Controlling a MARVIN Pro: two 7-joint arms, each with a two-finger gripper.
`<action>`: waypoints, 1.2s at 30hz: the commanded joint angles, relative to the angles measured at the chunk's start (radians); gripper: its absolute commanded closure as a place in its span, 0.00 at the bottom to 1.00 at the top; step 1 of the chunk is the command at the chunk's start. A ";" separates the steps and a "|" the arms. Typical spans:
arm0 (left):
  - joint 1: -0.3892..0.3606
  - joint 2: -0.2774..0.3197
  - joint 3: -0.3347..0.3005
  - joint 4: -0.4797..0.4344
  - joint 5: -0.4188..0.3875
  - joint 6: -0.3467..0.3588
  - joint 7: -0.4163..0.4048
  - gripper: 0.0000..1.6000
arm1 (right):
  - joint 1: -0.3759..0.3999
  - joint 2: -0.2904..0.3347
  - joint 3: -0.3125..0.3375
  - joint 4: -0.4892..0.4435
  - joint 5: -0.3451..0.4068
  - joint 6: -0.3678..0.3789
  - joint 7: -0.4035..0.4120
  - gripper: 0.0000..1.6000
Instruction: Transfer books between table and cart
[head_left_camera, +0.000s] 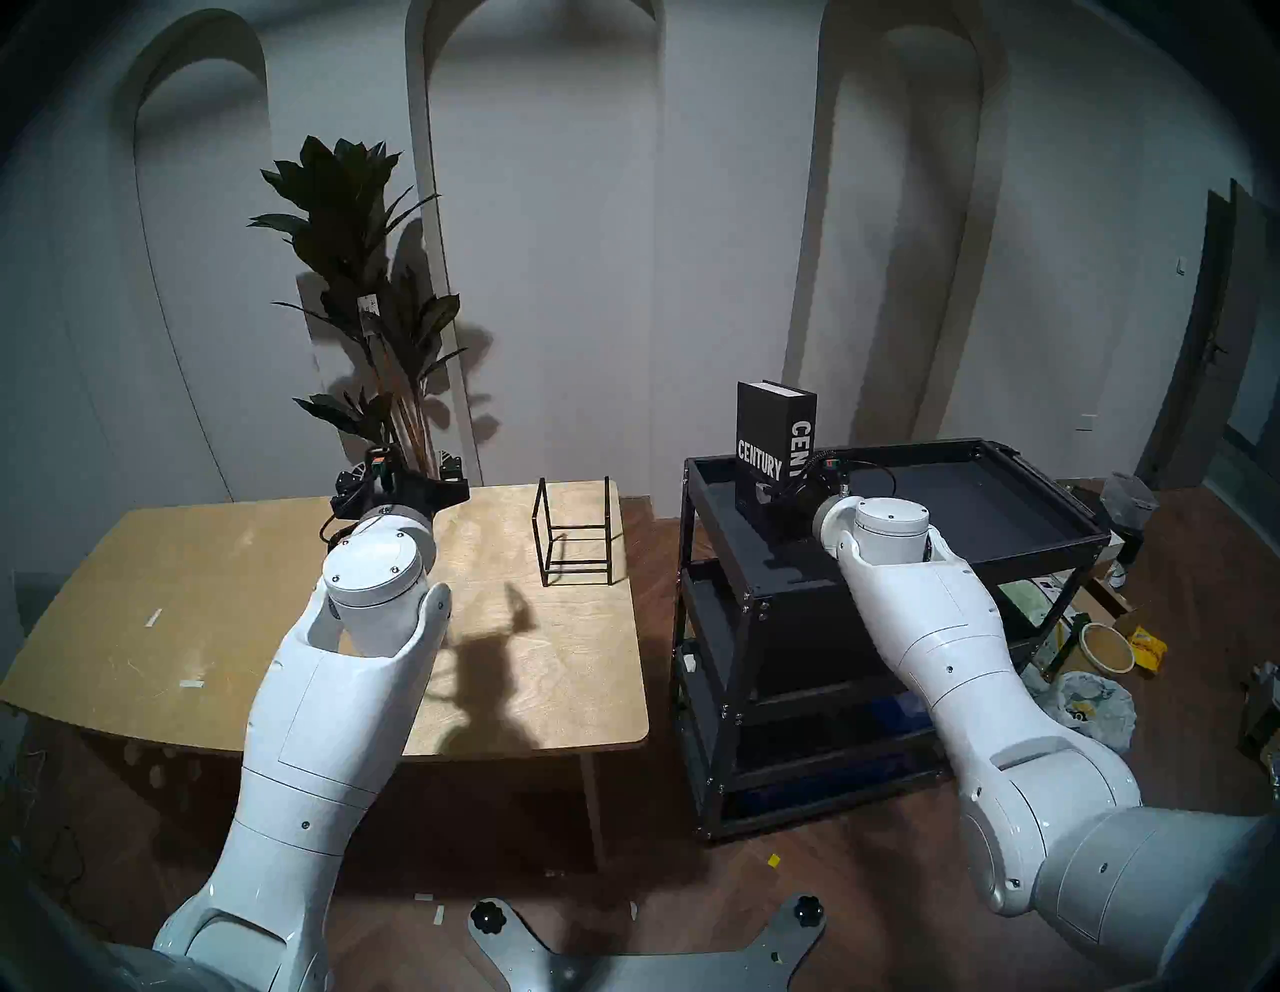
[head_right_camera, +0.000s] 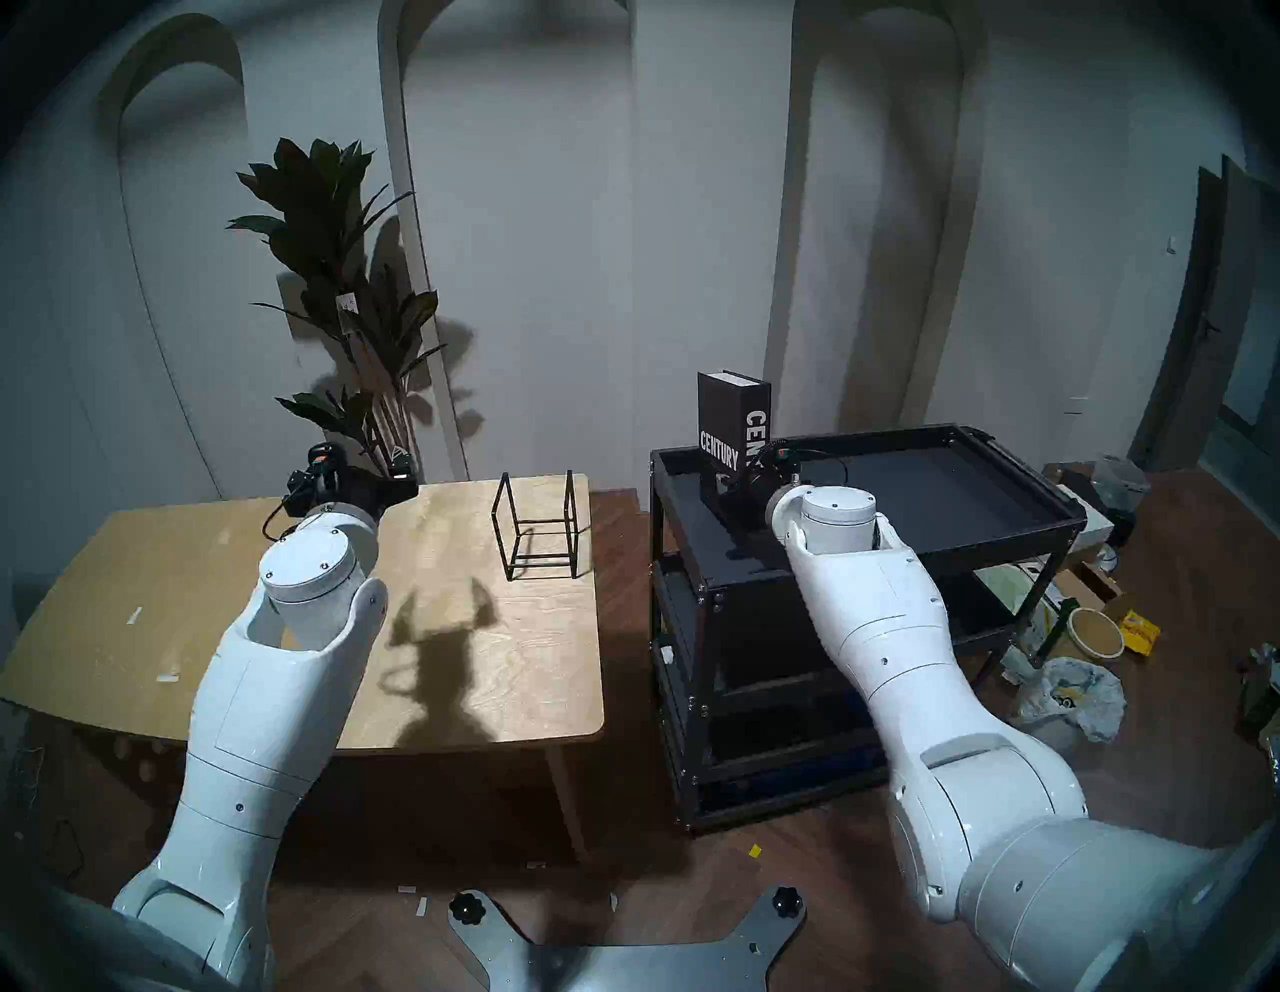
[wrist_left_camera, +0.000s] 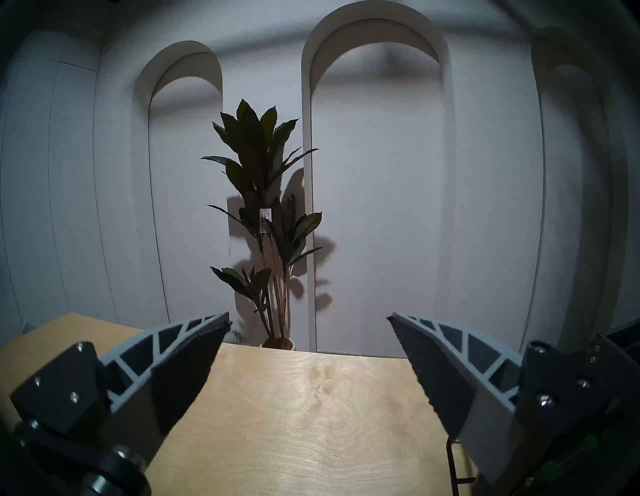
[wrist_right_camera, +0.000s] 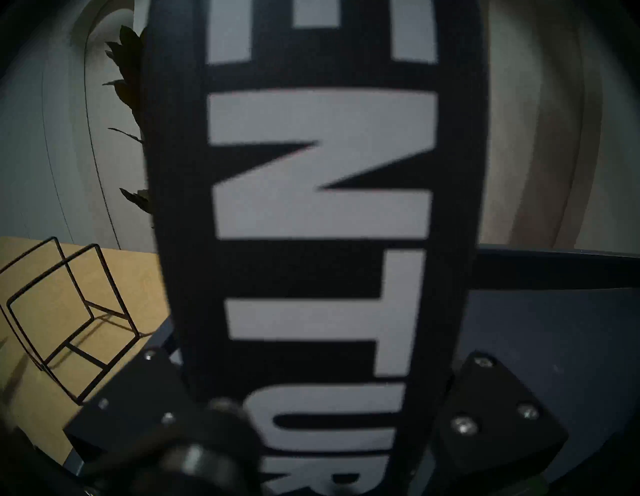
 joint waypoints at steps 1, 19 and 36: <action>-0.001 0.001 0.003 -0.033 0.000 0.008 -0.001 0.00 | -0.009 -0.015 -0.009 0.008 -0.007 0.059 -0.029 1.00; 0.001 -0.003 0.010 -0.038 -0.002 0.022 0.011 0.00 | -0.019 -0.039 -0.021 0.027 -0.013 0.068 -0.082 1.00; 0.000 -0.002 0.012 -0.037 -0.004 0.025 0.013 0.00 | -0.121 -0.062 -0.001 -0.069 0.004 -0.022 -0.146 1.00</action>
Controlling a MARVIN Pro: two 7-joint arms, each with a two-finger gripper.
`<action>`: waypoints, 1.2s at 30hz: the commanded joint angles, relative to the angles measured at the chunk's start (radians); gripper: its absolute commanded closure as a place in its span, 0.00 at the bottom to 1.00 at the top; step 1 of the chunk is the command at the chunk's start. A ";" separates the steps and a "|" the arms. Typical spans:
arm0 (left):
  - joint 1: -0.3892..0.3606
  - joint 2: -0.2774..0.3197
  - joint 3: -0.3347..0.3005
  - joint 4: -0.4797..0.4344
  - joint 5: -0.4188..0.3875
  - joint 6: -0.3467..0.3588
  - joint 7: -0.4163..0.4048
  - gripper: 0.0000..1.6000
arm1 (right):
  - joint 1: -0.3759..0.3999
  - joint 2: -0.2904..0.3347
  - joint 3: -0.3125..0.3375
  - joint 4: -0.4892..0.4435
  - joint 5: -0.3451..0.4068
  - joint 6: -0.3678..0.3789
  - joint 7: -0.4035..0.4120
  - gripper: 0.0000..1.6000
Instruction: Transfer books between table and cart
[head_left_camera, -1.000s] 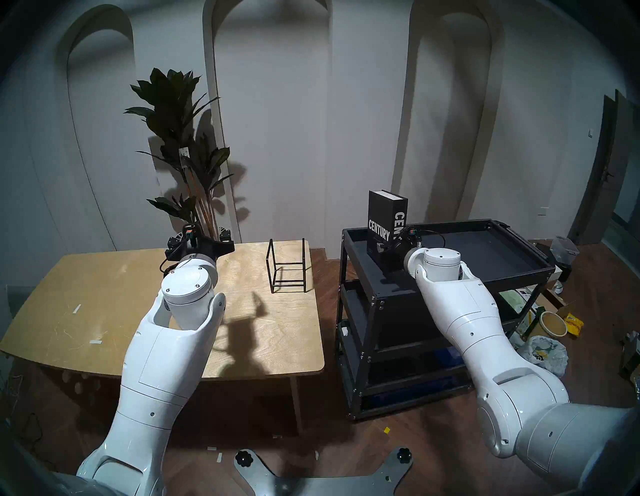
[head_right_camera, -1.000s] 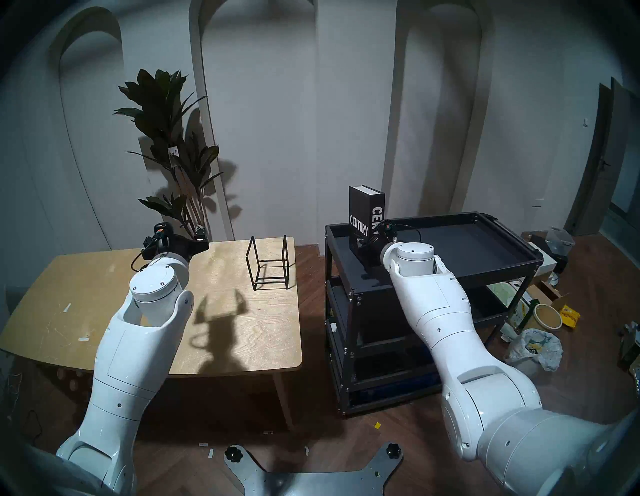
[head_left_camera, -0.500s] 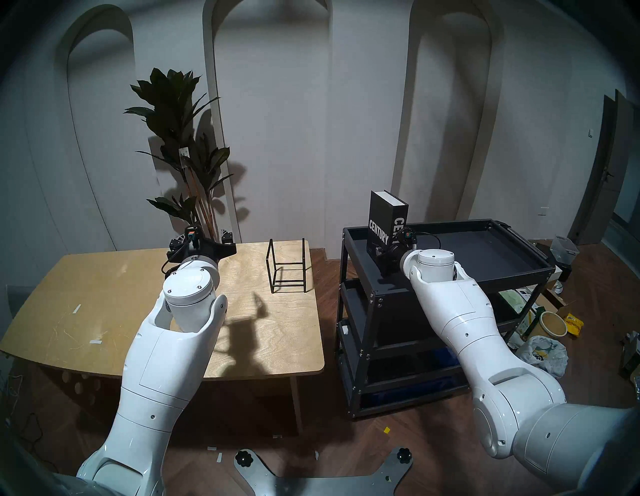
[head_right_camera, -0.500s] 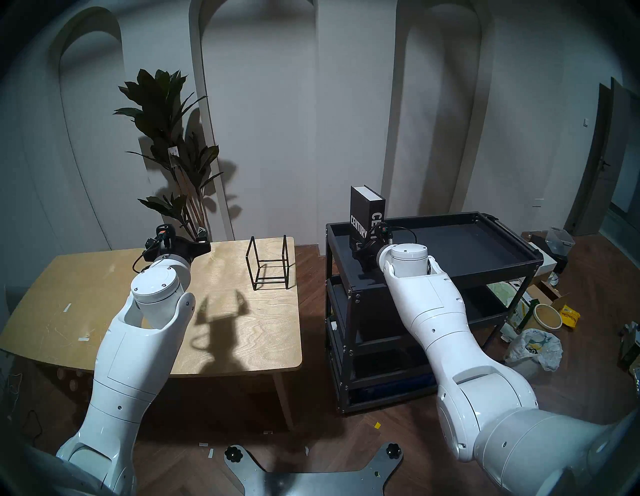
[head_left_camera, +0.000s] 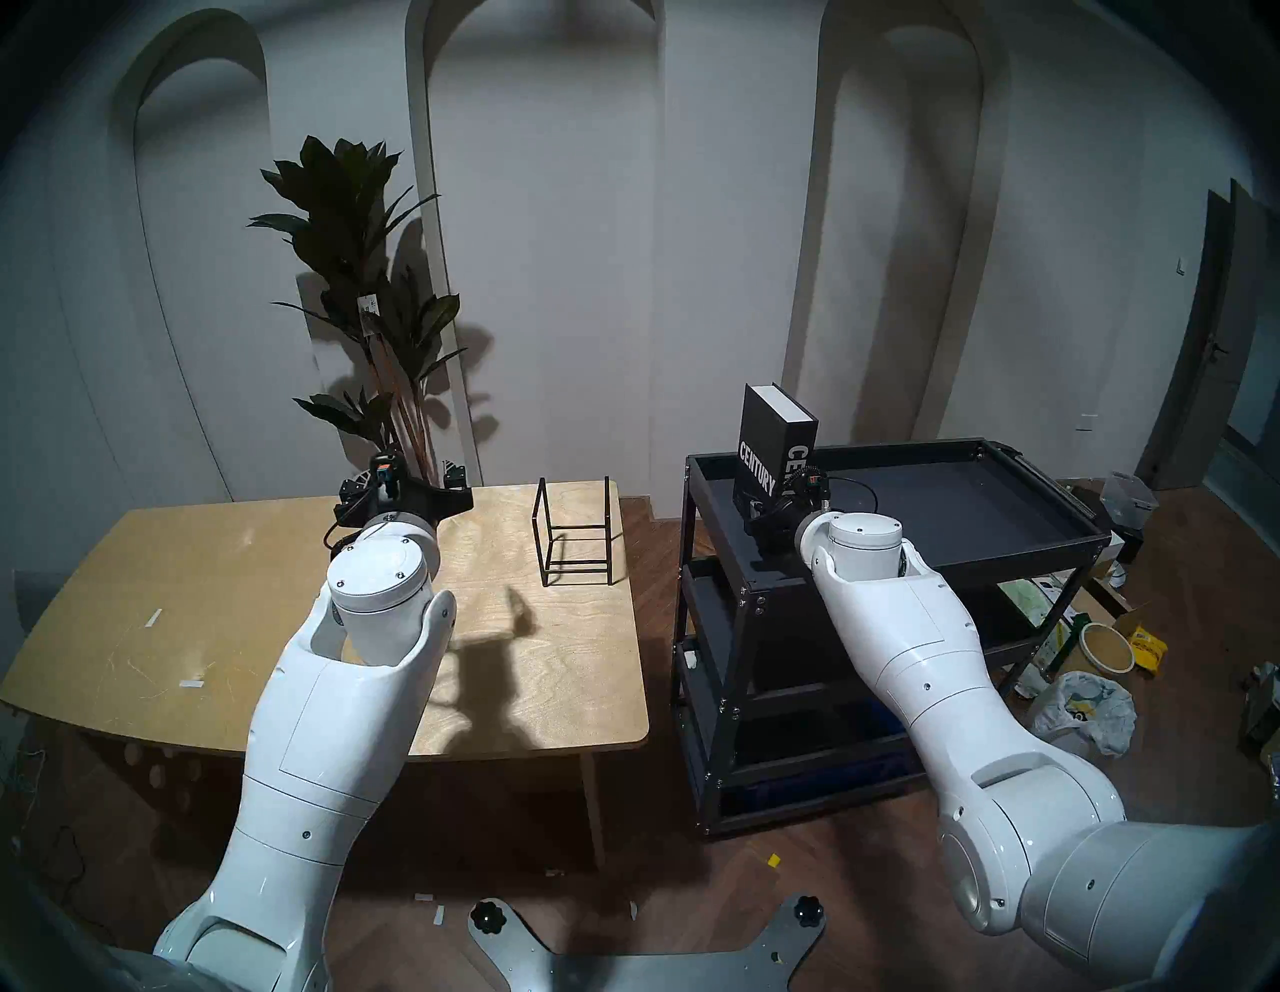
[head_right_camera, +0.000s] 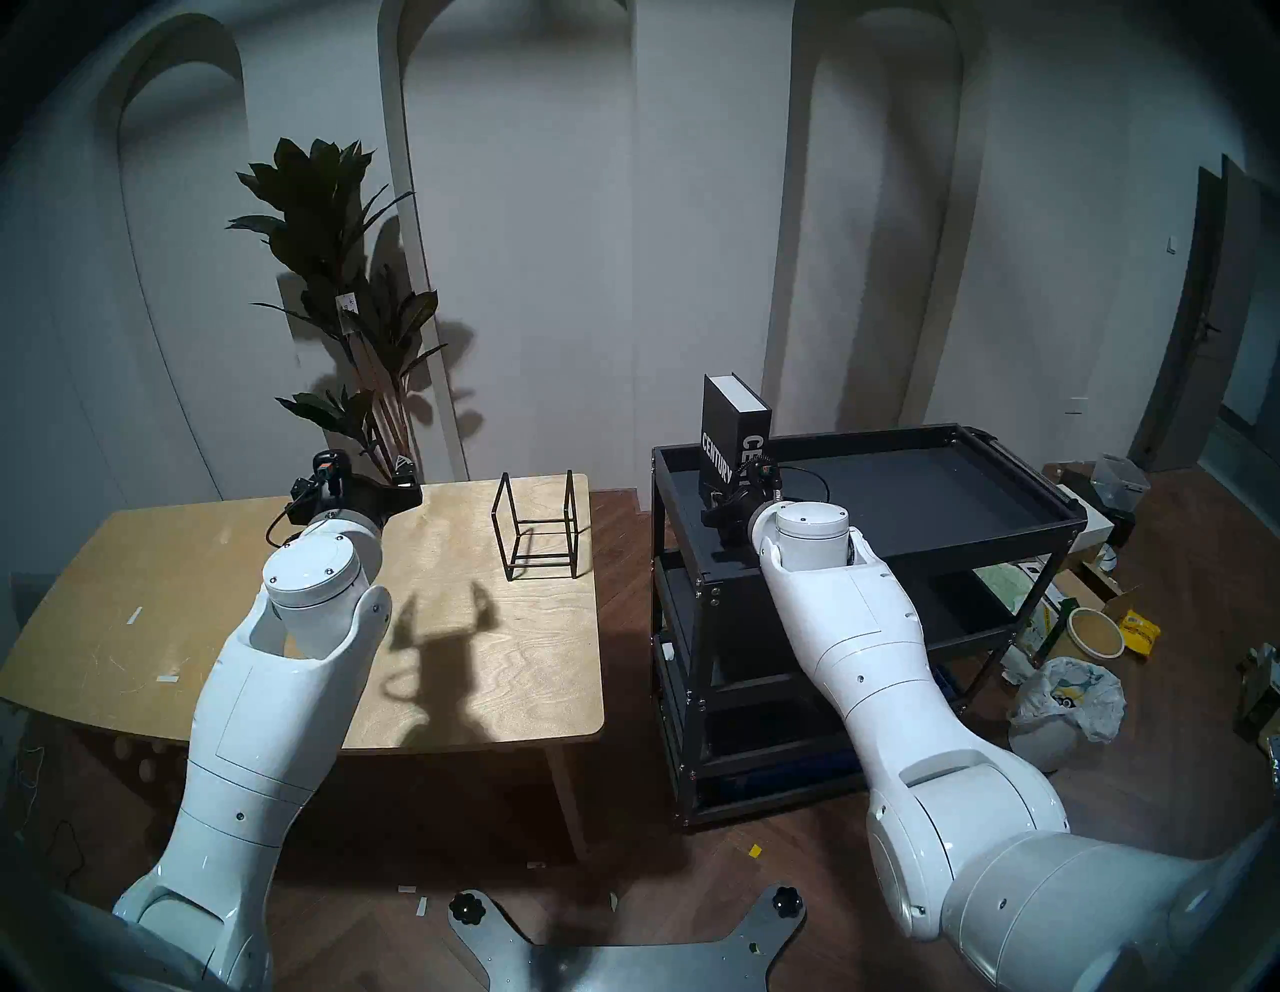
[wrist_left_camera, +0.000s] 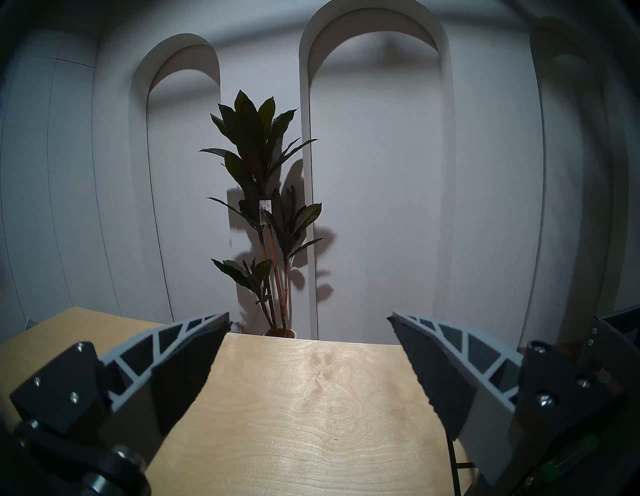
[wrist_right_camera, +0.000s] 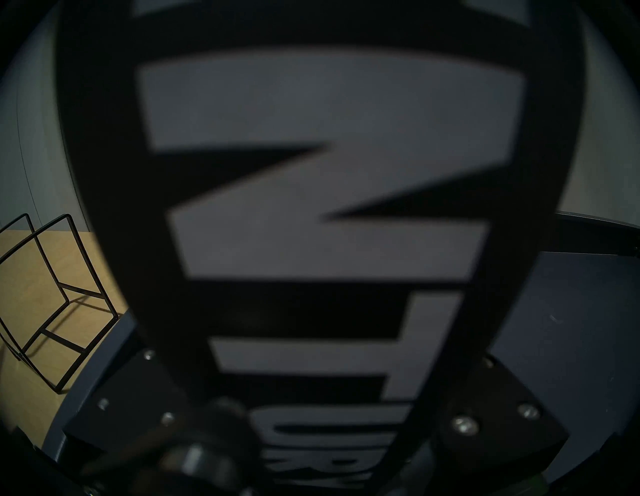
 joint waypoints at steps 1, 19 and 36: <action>-0.017 -0.002 0.001 -0.019 -0.001 -0.002 -0.003 0.00 | -0.066 -0.016 0.007 -0.044 0.012 -0.022 -0.016 1.00; -0.018 -0.007 0.008 -0.025 0.002 0.002 0.003 0.00 | -0.067 -0.013 0.002 -0.034 0.021 -0.031 -0.034 0.89; -0.013 -0.012 0.016 -0.038 0.004 0.010 0.015 0.00 | -0.098 0.010 0.009 -0.099 0.045 -0.024 -0.020 0.00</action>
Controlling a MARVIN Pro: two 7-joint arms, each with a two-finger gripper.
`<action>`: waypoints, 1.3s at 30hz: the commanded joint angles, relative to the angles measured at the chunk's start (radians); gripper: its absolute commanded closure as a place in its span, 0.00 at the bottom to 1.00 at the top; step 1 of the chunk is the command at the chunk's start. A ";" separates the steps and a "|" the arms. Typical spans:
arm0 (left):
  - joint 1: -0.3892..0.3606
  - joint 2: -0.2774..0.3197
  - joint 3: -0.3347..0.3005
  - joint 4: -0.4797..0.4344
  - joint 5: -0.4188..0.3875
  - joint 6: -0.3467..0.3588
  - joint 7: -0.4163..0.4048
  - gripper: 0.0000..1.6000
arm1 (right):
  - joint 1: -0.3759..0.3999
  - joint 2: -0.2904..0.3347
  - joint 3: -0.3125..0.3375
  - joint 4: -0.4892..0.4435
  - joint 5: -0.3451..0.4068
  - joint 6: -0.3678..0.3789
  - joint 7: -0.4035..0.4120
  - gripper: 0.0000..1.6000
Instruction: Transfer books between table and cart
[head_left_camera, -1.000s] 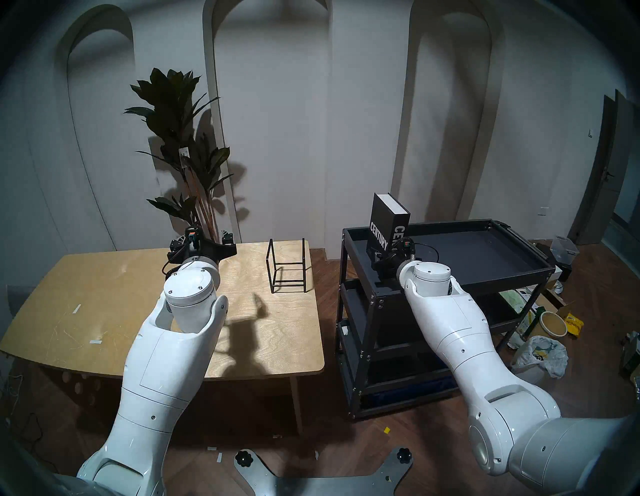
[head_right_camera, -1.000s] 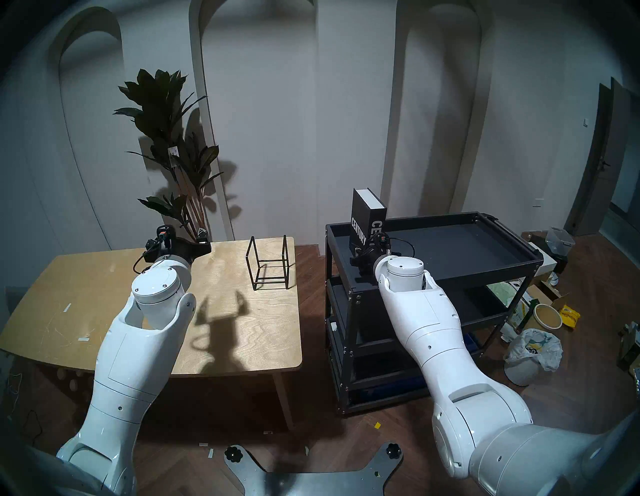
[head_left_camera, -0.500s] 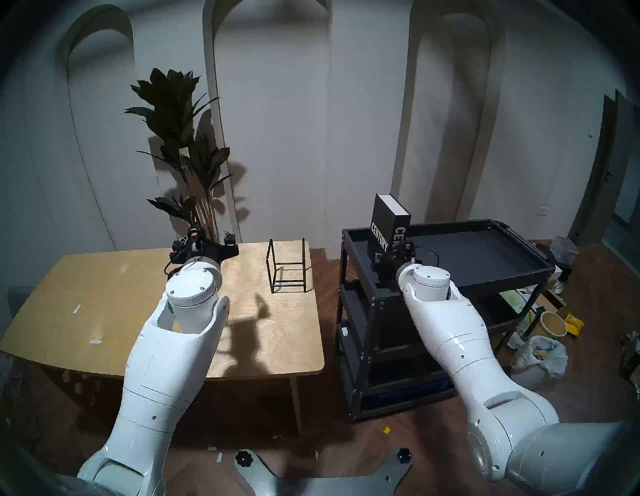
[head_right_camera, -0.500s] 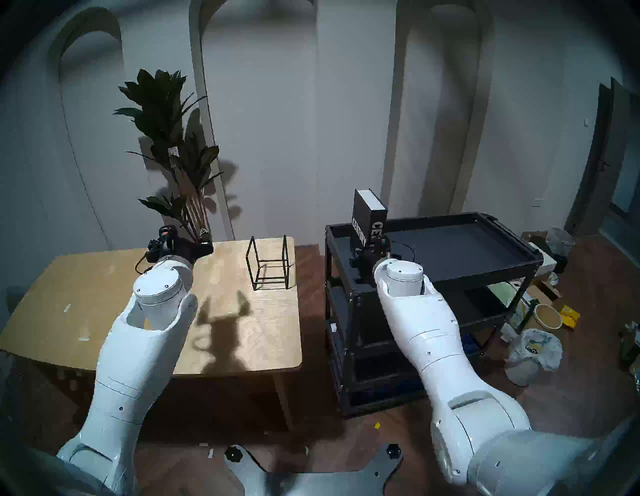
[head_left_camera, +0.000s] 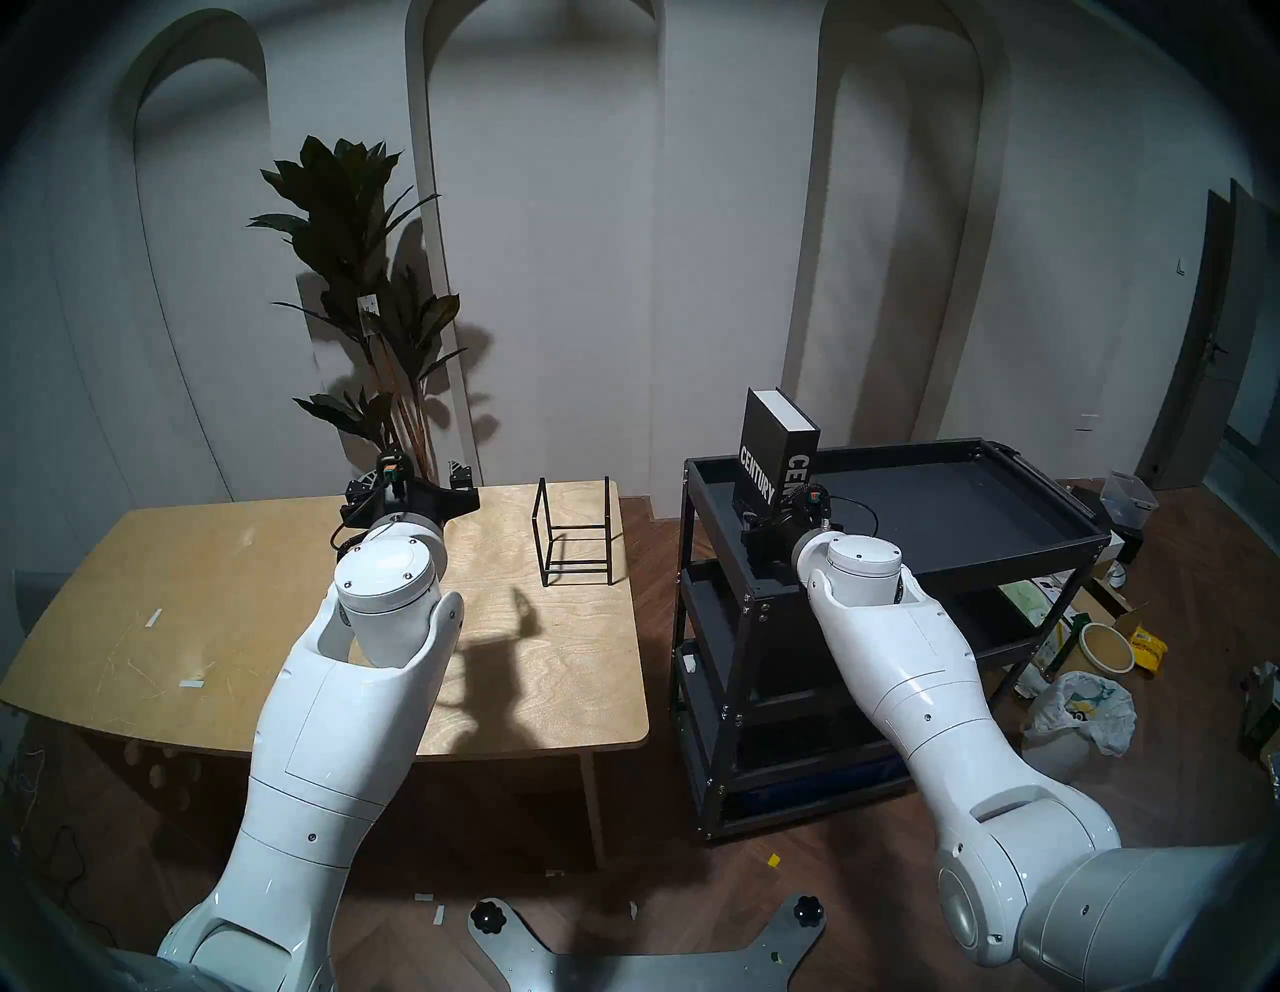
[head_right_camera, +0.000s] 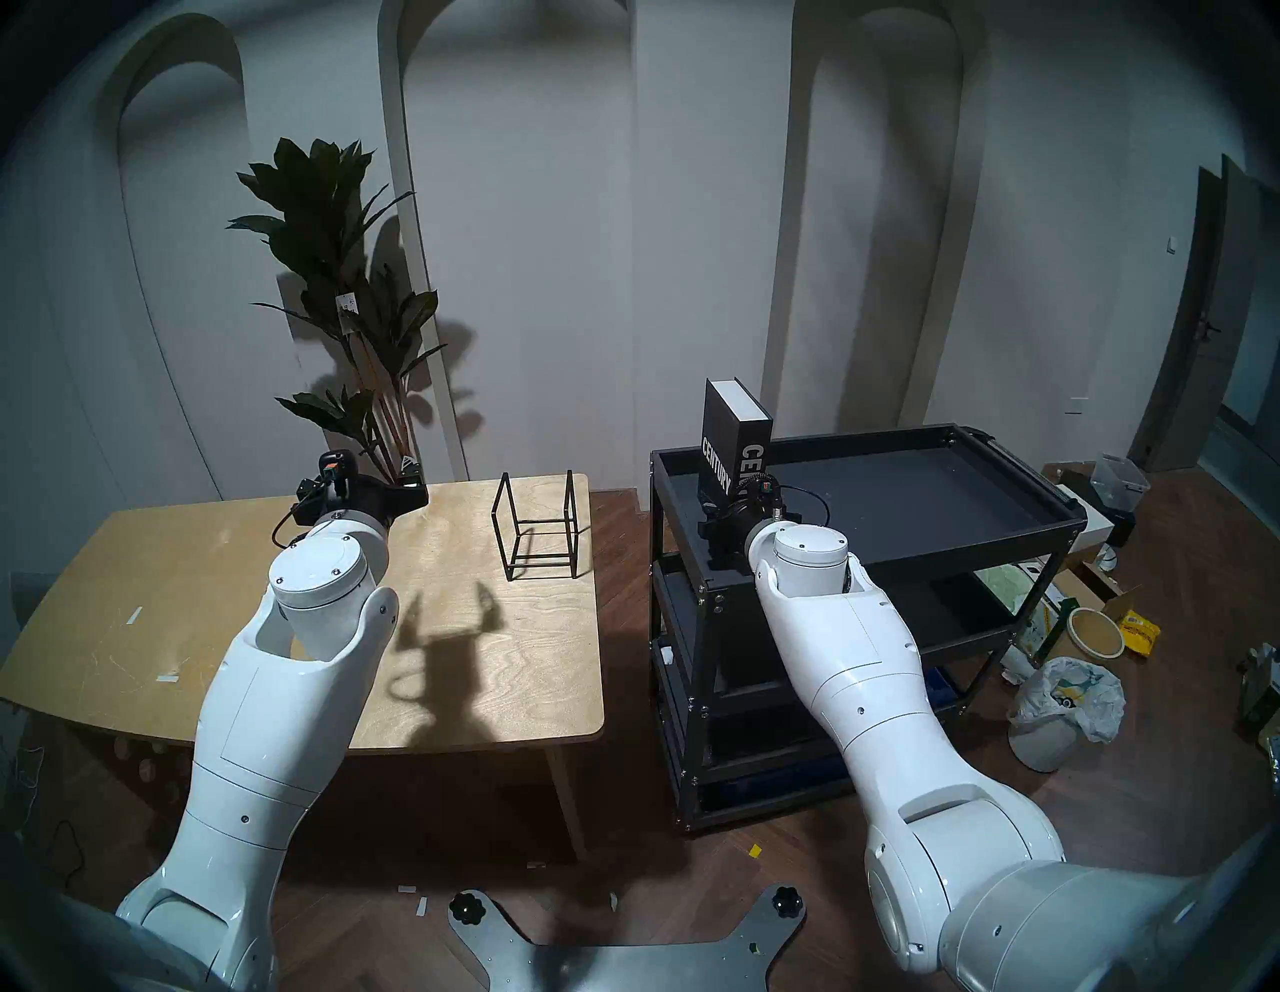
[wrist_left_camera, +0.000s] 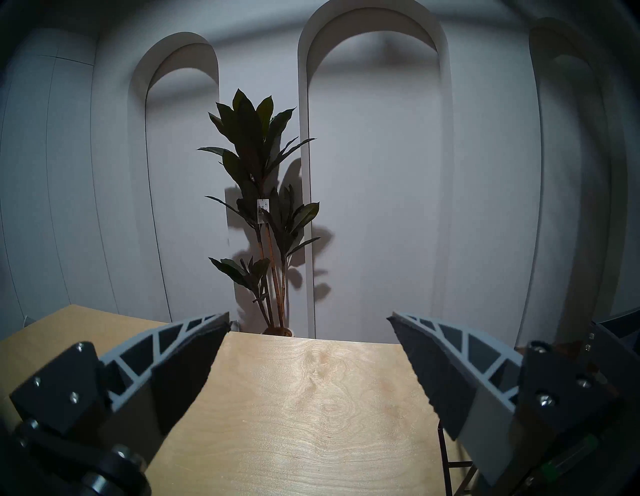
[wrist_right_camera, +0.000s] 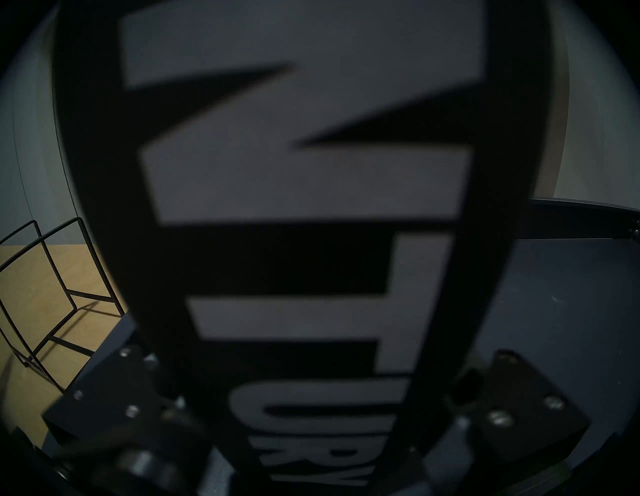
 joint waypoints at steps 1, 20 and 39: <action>-0.013 0.000 0.003 -0.029 0.003 0.004 0.001 0.00 | -0.030 0.009 0.009 -0.037 0.010 0.007 0.004 0.00; -0.017 -0.004 0.015 -0.032 0.002 0.005 0.003 0.00 | -0.100 0.030 0.058 -0.265 0.042 0.050 -0.005 0.00; -0.024 -0.009 0.017 -0.016 0.000 0.004 -0.002 0.00 | -0.180 0.026 0.126 -0.495 0.115 0.093 -0.024 0.00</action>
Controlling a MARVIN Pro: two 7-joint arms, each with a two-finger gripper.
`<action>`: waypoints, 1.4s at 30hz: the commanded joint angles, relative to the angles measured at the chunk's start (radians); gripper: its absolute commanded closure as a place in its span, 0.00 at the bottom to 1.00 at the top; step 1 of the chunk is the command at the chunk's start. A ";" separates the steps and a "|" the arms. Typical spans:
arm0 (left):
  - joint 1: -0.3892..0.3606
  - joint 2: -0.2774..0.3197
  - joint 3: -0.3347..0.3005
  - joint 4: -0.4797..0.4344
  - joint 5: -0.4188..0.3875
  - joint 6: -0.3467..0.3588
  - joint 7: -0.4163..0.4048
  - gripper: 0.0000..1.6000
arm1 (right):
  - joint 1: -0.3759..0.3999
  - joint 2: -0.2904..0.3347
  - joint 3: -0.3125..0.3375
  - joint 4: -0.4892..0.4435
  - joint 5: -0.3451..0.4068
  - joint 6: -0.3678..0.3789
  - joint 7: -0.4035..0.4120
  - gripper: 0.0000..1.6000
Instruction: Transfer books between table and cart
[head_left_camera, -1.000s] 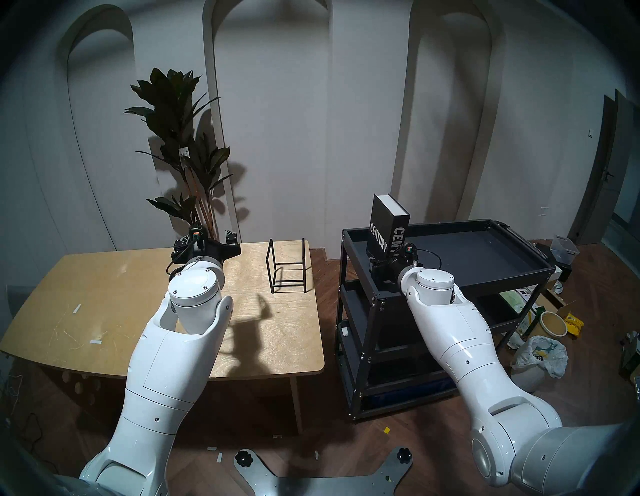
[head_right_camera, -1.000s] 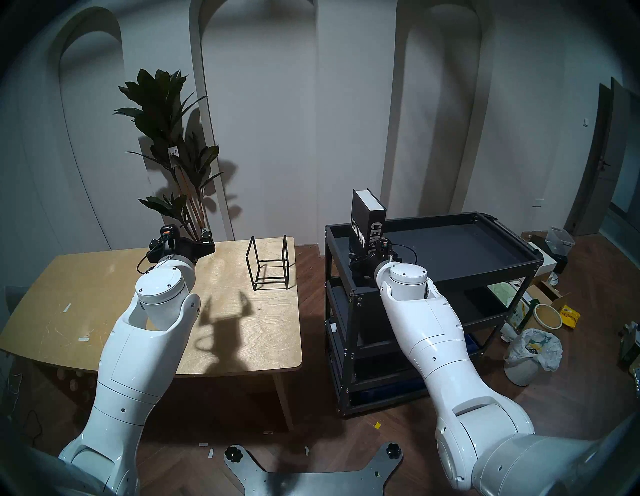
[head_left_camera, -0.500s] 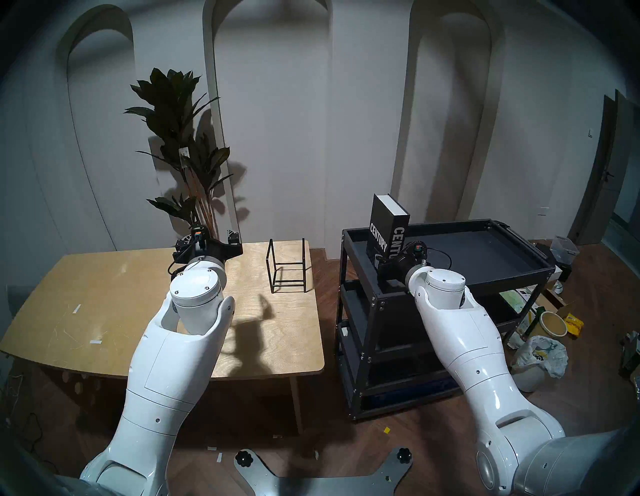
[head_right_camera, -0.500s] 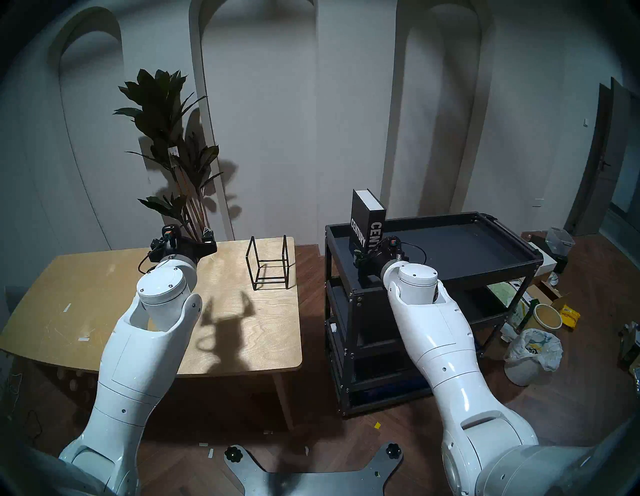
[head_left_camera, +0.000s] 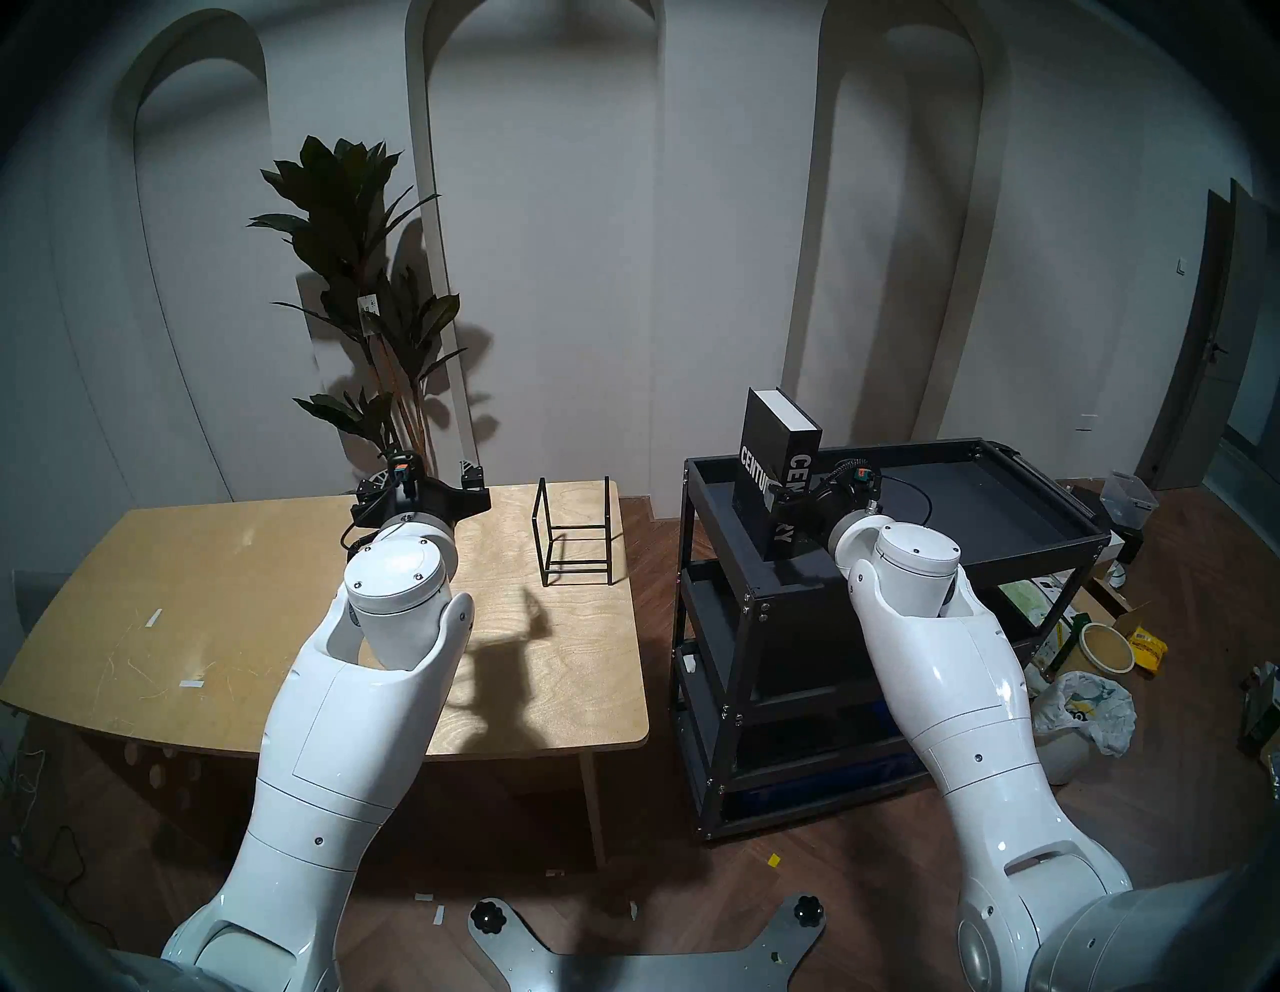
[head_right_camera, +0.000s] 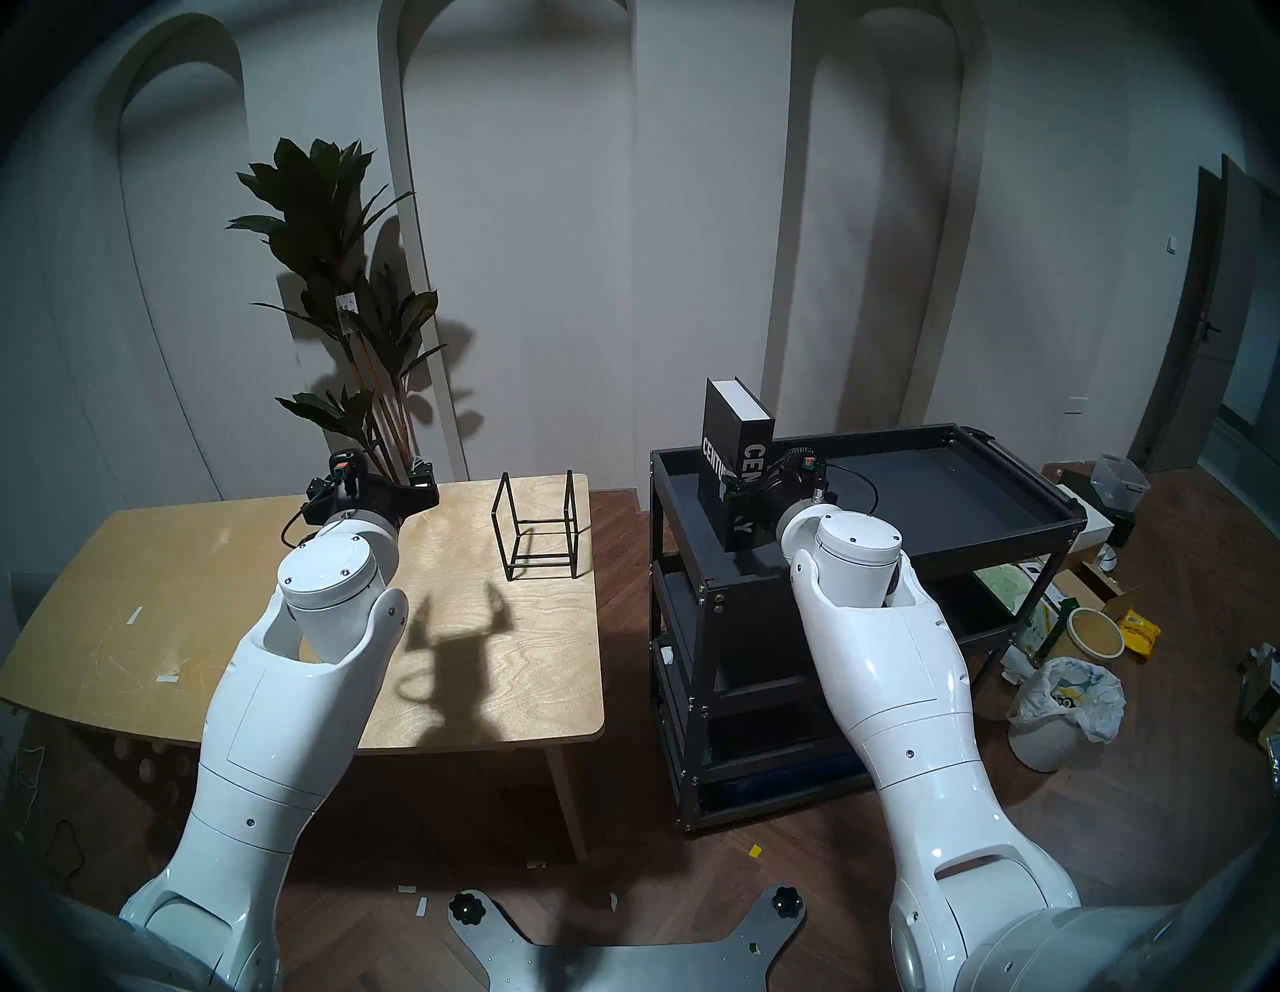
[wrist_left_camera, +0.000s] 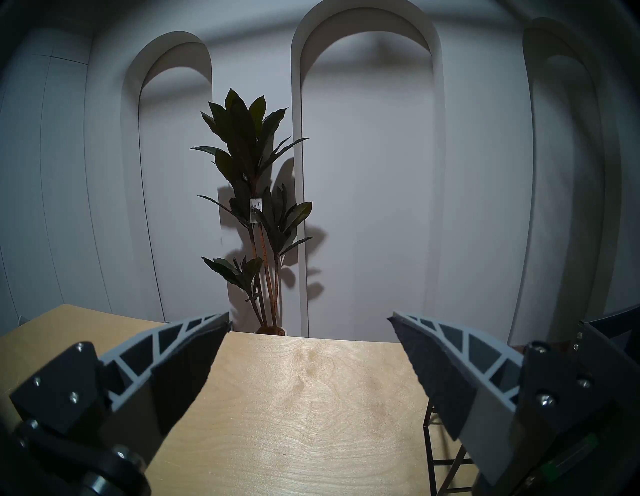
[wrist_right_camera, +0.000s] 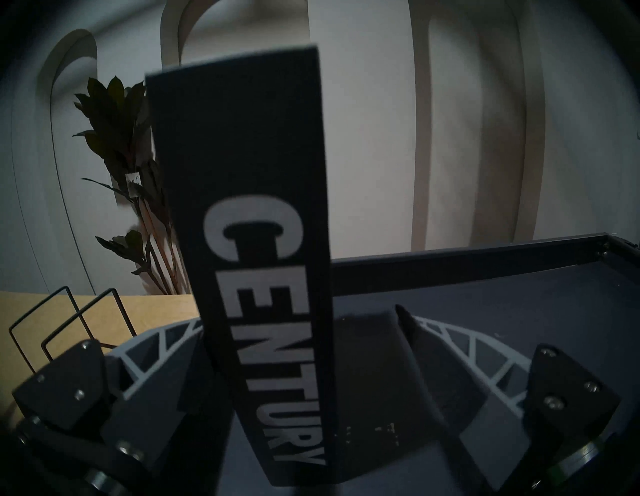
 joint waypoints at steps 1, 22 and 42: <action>-0.022 0.001 -0.004 -0.006 0.000 -0.004 -0.003 0.00 | -0.018 -0.009 0.023 -0.112 0.037 0.007 0.016 0.00; 0.035 0.032 -0.006 -0.021 0.042 -0.080 -0.024 0.00 | -0.218 -0.012 0.067 -0.374 0.111 0.096 0.052 0.00; 0.154 0.078 -0.035 -0.058 0.063 -0.238 -0.073 0.00 | -0.497 -0.071 -0.049 -0.592 -0.036 -0.132 -0.058 0.00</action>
